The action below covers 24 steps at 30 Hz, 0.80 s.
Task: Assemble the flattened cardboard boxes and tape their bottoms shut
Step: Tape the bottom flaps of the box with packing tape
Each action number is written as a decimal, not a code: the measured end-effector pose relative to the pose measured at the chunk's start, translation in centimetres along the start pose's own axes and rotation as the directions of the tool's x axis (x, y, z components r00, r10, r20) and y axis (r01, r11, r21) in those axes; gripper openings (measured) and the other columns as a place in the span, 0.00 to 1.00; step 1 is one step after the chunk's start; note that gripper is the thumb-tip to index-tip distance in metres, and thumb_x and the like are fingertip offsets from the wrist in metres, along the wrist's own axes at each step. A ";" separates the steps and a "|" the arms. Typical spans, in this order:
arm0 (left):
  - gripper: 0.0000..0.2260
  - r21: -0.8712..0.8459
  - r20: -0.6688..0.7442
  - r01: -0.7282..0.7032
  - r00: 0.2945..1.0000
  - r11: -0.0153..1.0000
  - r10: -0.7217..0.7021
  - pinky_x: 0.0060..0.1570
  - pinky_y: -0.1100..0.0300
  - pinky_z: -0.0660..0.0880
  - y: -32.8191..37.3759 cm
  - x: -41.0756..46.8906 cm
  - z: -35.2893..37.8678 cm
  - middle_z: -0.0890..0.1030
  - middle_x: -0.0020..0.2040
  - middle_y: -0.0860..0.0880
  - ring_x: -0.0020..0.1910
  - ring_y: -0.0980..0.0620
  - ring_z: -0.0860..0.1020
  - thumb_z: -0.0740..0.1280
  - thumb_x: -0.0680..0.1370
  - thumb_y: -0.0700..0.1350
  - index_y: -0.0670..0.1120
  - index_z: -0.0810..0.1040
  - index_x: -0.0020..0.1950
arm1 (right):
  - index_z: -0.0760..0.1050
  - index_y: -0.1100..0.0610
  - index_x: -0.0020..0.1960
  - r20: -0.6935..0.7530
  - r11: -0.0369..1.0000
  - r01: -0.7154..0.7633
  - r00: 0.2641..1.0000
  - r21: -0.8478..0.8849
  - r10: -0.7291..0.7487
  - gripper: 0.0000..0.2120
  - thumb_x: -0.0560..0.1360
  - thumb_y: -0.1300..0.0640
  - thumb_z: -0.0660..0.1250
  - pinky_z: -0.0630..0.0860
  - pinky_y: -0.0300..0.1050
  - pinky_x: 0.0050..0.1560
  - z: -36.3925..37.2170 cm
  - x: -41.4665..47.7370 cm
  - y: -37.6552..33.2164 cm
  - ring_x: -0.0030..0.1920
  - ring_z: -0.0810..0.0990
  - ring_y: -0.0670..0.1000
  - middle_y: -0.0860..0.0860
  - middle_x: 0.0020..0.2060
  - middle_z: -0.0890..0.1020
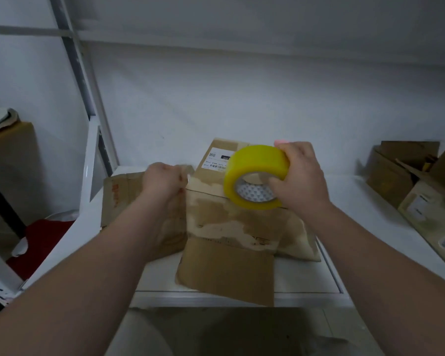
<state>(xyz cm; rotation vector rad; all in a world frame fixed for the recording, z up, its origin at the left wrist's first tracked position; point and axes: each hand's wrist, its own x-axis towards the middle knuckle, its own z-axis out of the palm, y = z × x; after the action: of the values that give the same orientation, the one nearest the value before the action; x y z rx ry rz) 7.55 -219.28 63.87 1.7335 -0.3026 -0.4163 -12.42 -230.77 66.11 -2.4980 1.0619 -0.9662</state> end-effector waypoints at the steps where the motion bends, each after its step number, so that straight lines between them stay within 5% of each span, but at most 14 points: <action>1: 0.10 -0.007 -0.011 0.011 1.000 1.000 -0.011 0.42 0.53 0.77 -0.1 0.8 -0.7 0.75 0.35 0.44 0.31 0.48 0.74 0.62 0.77 0.36 0.41 0.72 0.35 | 0.65 0.48 0.70 0.038 0.992 0.031 0.999 -0.119 -0.026 0.32 0.68 0.57 0.71 0.72 0.48 0.53 -0.3 0.6 0.0 0.58 0.74 0.55 0.50 0.65 0.65; 6: 0.14 0.027 -0.002 0.050 0.999 0.998 -0.050 0.38 0.53 0.71 -3.2 1.5 -1.2 0.73 0.26 0.46 0.29 0.47 0.71 0.68 0.72 0.37 0.43 0.71 0.27 | 0.67 0.47 0.69 0.107 0.937 0.183 0.982 -0.298 -0.157 0.30 0.69 0.56 0.71 0.73 0.48 0.48 0.5 2.1 -1.2 0.56 0.75 0.57 0.50 0.65 0.66; 16: 0.17 0.030 -0.062 0.076 0.995 0.997 -0.074 0.47 0.42 0.79 -5.4 3.6 -0.9 0.77 0.33 0.42 0.34 0.47 0.73 0.74 0.71 0.51 0.45 0.73 0.29 | 0.72 0.51 0.66 0.107 0.880 0.271 0.963 -0.390 -0.249 0.27 0.68 0.64 0.70 0.70 0.45 0.38 3.0 3.1 -2.2 0.48 0.77 0.58 0.52 0.62 0.70; 24: 0.16 0.025 -0.130 0.072 0.989 0.997 -0.068 0.41 0.54 0.74 -6.0 3.7 -0.2 0.76 0.32 0.45 0.33 0.48 0.72 0.72 0.72 0.48 0.46 0.72 0.29 | 0.73 0.53 0.63 0.111 0.855 0.289 0.957 -0.431 -0.268 0.23 0.69 0.64 0.69 0.68 0.43 0.36 3.4 3.2 -2.5 0.44 0.77 0.57 0.52 0.60 0.70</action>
<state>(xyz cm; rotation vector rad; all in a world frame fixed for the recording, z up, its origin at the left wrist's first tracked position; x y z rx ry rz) 10.84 -219.42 57.60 1.7953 -0.1553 -0.3501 -7.12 -231.33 66.23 -3.1047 1.0148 -0.7969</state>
